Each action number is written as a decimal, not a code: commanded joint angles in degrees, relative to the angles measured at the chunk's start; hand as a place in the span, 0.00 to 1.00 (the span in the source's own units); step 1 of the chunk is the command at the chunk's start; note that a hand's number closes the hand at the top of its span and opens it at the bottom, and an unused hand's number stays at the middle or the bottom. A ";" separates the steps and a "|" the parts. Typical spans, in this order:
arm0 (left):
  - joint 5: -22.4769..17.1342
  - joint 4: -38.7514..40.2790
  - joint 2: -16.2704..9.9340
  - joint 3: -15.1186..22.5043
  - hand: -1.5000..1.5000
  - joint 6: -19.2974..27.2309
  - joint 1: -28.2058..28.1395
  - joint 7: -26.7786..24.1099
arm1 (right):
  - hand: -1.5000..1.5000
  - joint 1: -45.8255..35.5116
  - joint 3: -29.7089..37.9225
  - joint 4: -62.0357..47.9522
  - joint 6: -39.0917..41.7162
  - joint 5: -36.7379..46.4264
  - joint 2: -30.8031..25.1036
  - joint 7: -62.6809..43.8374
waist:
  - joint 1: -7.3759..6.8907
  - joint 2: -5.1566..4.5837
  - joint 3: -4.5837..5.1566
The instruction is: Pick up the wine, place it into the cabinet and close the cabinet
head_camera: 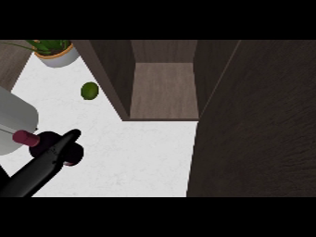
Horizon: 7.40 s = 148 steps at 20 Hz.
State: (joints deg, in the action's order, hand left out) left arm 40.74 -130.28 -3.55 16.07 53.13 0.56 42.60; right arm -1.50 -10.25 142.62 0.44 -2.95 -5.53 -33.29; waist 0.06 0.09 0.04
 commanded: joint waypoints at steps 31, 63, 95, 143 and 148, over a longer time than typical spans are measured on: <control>-56.57 25.13 3.52 -20.28 0.00 -13.86 -16.29 -55.32 | 0.00 0.94 1.73 11.32 -0.40 -2.34 -0.34 -7.81 | 0.13 0.09 0.02; -69.27 59.67 3.52 -25.18 0.00 -28.47 -6.93 -80.46 | 0.00 -2.25 1.34 5.52 1.23 -1.77 0.94 -5.80 | 0.02 -0.05 -0.02; -61.78 77.86 -4.44 -19.96 1.00 -42.56 4.00 -86.42 | 0.00 -3.24 0.26 5.18 0.18 0.77 0.89 -5.93 | 0.61 0.04 -0.03; -50.88 24.95 3.46 5.21 1.00 -33.63 18.00 -35.02 | 0.00 -0.37 3.79 2.67 3.73 -2.51 2.74 -1.90 | 0.20 -0.02 -0.07; -48.72 30.68 3.52 9.26 1.00 -25.86 24.26 -36.91 | 0.00 3.56 5.52 7.42 5.57 -6.68 1.24 -4.08 | 0.64 0.00 -0.08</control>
State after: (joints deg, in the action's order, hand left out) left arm -9.29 -101.16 -0.40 22.74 22.80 22.11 5.74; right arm -2.86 -6.43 142.63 4.30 -3.65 -3.59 -36.59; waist 0.60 0.08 -0.02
